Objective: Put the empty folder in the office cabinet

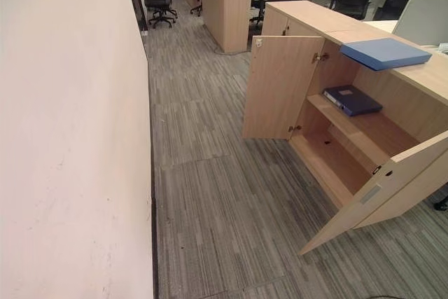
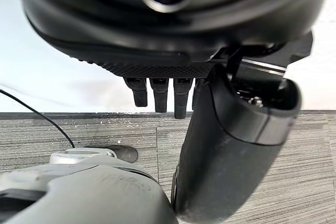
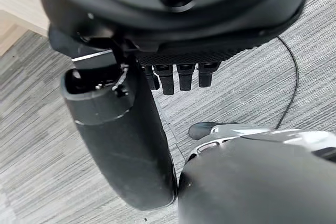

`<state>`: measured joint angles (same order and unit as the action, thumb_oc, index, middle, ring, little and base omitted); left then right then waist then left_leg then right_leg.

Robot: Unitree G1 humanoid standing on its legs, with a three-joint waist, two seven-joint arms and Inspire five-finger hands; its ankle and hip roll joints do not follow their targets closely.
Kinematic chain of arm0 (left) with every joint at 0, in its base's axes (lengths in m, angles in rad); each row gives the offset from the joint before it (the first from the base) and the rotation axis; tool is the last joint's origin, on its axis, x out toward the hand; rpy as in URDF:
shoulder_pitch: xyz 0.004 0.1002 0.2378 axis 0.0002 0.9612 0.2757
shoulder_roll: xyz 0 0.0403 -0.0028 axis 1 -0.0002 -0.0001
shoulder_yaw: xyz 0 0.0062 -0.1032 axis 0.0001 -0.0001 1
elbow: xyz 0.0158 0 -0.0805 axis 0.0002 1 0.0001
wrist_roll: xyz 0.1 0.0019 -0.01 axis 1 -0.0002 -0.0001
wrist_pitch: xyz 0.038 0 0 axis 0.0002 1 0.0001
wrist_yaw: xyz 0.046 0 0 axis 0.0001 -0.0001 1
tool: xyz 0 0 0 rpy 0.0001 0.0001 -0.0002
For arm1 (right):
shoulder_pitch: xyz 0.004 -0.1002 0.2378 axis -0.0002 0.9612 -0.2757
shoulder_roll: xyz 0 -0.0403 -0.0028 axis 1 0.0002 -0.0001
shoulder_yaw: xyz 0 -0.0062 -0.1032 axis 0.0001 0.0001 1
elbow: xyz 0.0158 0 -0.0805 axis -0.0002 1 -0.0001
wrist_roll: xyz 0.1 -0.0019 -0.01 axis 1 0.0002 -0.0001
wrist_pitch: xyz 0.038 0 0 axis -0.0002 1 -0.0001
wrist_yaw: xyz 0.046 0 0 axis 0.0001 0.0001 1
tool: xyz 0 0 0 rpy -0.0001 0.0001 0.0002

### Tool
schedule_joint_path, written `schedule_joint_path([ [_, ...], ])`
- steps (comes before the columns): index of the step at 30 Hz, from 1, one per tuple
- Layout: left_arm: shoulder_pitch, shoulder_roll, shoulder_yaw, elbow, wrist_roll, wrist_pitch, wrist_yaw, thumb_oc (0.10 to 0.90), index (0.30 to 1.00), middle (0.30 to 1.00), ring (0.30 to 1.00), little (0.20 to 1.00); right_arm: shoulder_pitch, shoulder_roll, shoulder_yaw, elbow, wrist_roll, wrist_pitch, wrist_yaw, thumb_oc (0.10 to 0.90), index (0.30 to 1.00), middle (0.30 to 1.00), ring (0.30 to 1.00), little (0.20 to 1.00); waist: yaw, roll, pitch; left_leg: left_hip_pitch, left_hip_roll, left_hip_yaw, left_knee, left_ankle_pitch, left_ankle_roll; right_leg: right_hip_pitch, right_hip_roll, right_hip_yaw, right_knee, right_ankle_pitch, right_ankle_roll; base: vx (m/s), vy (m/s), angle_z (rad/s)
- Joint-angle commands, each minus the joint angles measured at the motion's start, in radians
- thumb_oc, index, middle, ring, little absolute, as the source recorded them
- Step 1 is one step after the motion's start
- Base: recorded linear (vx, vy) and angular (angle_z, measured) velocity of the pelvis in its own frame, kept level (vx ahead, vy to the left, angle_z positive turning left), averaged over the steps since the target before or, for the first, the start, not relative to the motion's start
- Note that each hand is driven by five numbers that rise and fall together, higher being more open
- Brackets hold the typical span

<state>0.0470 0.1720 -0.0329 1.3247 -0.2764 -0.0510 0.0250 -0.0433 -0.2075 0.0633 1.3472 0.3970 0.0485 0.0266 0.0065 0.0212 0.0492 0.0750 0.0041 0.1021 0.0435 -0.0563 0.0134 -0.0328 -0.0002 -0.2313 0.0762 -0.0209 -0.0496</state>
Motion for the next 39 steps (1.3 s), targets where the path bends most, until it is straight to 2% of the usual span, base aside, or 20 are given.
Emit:
schedule_joint_path([
  [1, 0.018, 0.048, 0.038, 0.074, -0.023, 0.0, 0.004, 0.8, 0.9, 0.9, 0.9, 0.9, -0.033, -0.003, 0.019, 0.068, 0.002, -0.01, 0.012, 0.8, 0.9, 0.9, 0.9, 0.9, 0.016, -0.054, -0.011, 0.037, 0.007, -0.023, -0.131, 0.039, -0.058, 0.118, -0.111, 0.021, -0.163, 0.099, 0.162, 0.0, 0.0, 0.0],
  [13, 0.013, 0.047, 0.009, 0.098, 0.059, 0.011, 0.029, 0.8, 0.9, 0.9, 0.9, 0.9, -0.034, -0.004, 0.032, 0.069, -0.02, -0.007, 0.006, 0.8, 0.9, 0.9, 0.9, 0.9, 0.012, -0.053, -0.012, 0.041, 0.007, -0.026, -0.131, 0.036, -0.058, 0.119, -0.111, 0.021, -0.163, 0.098, 0.161, 0.0, 0.0, 0.0],
  [16, 0.008, 0.05, -0.002, 0.095, 0.097, 0.004, 0.074, 0.8, 0.9, 0.9, 0.9, 0.9, -0.034, 0.001, 0.036, 0.072, -0.023, -0.01, -0.007, 0.8, 0.9, 0.9, 0.9, 0.9, 0.016, -0.055, -0.013, 0.04, 0.007, -0.028, -0.131, 0.035, -0.058, 0.123, -0.112, 0.017, -0.163, 0.096, 0.161, 0.0, 0.0, 0.0],
  [23, 0.018, 0.046, 0.029, 0.083, 0.045, -0.01, 0.097, 0.8, 0.9, 0.9, 0.9, 0.9, -0.031, 0.007, 0.03, 0.074, -0.011, -0.02, -0.022, 0.8, 0.9, 0.9, 0.9, 0.9, 0.025, -0.062, -0.01, 0.04, 0.009, -0.038, -0.131, 0.035, -0.06, 0.128, -0.111, 0.006, -0.163, 0.093, 0.162, 0.0, -0.005, 0.01],
  [31, 0.022, 0.043, 0.044, 0.115, 0.001, 0.013, 0.024, 0.8, 0.9, 0.9, 0.9, 0.9, -0.034, -0.006, 0.032, 0.073, -0.023, -0.005, 0.004, 0.8, 0.9, 0.9, 0.9, 0.9, 0.018, -0.055, -0.007, 0.046, 0.011, -0.033, -0.131, 0.032, -0.061, 0.136, -0.116, 0.007, -0.163, 0.096, 0.162, 0.0, 0.0, 0.0],
  [39, 0.006, 0.041, -0.013, 0.105, 0.068, 0.018, 0.02, 0.8, 0.9, 0.9, 0.9, 0.9, -0.037, -0.014, 0.047, 0.065, -0.052, 0.003, 0.011, 0.8, 0.9, 0.9, 0.9, 0.9, 0.012, -0.051, 0.004, 0.047, 0.017, -0.027, -0.131, 0.035, -0.064, 0.137, -0.123, 0.003, -0.154, 0.098, 0.164, 0.0, 0.0, 0.0],
])
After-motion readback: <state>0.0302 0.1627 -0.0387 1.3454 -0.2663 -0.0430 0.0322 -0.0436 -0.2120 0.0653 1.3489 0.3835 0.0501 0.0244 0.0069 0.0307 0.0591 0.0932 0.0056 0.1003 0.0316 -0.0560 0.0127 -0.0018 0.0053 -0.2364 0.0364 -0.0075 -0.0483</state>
